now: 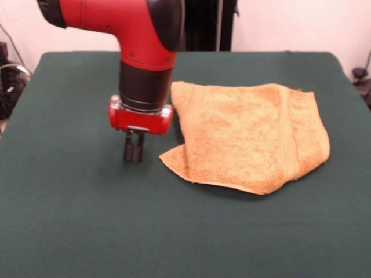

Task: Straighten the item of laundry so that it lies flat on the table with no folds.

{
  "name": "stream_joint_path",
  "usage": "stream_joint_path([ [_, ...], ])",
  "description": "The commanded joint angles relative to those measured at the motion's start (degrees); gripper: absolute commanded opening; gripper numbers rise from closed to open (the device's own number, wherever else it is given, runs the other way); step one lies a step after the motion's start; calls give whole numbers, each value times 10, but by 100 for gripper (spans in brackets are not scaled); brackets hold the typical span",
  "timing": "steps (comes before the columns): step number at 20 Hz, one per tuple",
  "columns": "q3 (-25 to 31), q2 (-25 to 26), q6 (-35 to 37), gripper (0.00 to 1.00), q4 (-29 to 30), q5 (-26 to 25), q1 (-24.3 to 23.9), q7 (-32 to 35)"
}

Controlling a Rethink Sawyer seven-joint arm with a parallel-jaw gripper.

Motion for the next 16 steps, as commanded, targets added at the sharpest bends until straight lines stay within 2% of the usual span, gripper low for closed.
stream_joint_path([
  [1,21,-19,87,0,19,-34,-21,-89],
  [5,28,-26,97,0,29,-37,-31,-89],
  [10,47,-55,131,0,55,6,-58,-54],
  [14,82,-72,158,0,65,3,-85,-104],
  [16,89,-74,166,0,74,16,-93,-89],
])
